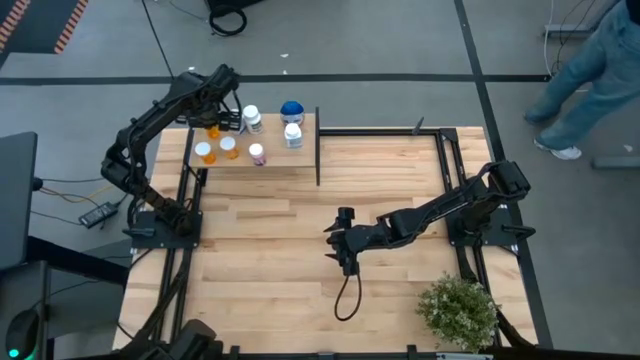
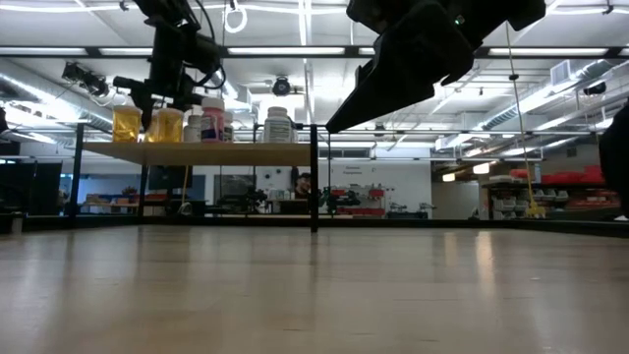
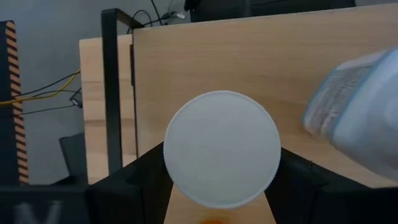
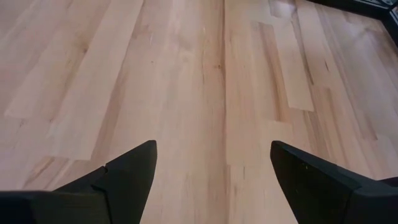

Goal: Pick and place medicine bottles onto shelf by color
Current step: Put the orange pill bottle on the shelf

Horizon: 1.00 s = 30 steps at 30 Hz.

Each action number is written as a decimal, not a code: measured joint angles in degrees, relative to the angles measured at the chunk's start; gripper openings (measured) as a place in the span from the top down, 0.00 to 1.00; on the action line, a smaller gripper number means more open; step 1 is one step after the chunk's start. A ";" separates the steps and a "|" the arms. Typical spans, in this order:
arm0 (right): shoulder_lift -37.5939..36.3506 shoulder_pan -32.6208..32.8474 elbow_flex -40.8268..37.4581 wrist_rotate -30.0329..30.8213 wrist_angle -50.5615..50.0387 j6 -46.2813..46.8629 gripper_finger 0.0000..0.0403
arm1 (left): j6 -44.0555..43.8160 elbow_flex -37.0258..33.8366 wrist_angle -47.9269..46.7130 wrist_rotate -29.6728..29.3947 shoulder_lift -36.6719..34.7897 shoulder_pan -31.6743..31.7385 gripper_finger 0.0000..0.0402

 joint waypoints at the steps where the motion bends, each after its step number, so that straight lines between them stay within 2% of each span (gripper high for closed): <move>1: 0.00 0.07 0.00 -0.16 0.01 0.02 0.20 | -0.03 0.00 -0.18 -0.07 0.00 0.02 0.44; 8: 0.00 0.00 0.00 -0.18 0.01 0.19 0.20 | -0.35 0.00 -0.26 -0.22 0.00 0.00 0.44; 21: 0.00 0.02 0.00 -0.18 0.02 0.22 0.20 | 0.26 0.00 0.19 -1.38 0.00 0.63 0.33; 30: 0.00 0.05 0.00 -0.18 0.02 0.11 0.20 | 2.91 0.02 0.18 -1.70 -0.78 1.29 0.33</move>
